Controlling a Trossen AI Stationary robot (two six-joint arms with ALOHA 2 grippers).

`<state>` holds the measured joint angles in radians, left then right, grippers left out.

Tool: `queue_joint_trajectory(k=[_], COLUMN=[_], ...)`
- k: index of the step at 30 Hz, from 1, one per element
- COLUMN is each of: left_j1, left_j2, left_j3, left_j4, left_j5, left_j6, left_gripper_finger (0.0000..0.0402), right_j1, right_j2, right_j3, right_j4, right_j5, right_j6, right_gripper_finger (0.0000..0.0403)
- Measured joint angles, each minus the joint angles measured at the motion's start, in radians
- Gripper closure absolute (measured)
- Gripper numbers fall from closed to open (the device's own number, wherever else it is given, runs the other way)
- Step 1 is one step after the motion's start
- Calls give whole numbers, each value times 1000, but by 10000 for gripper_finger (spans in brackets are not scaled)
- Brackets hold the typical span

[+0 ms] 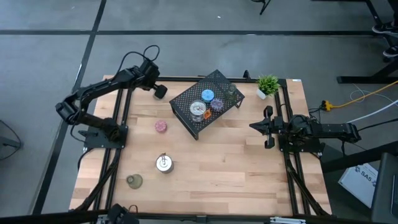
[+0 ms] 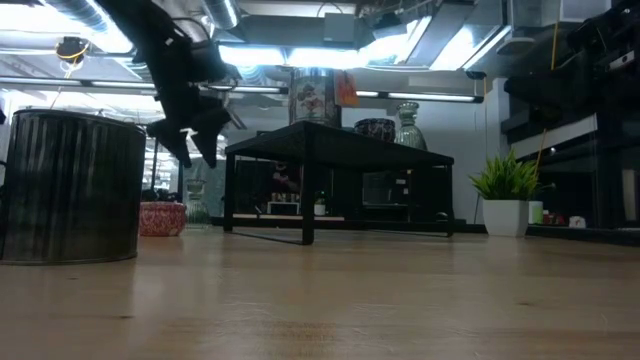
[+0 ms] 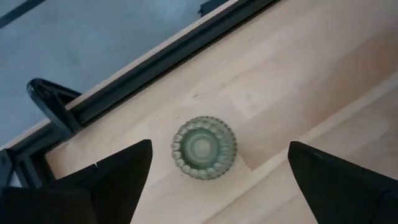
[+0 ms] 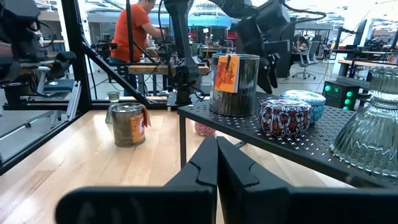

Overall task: Pick & Place candle stick holders
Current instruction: Put the top green glass candle holder on the shelf aligned with the green glass candle holder

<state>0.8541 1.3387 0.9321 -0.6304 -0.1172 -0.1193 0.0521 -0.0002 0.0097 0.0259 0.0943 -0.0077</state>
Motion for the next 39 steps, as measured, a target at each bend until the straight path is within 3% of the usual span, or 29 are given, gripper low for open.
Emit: queue_joint_trajectory(k=[23, 39], left_j1=[15, 15], left_j2=[148, 148], left_j3=[0, 0], left_j4=[104, 58], left_j5=[-19, -20], left_j6=[45, 45], left_gripper_finger=[30, 103], right_j1=[0, 0], right_j2=[0, 0], right_j3=[0, 0], right_j4=[0, 0], right_j5=[0, 0], right_j6=[0, 0], right_gripper_finger=[402, 402])
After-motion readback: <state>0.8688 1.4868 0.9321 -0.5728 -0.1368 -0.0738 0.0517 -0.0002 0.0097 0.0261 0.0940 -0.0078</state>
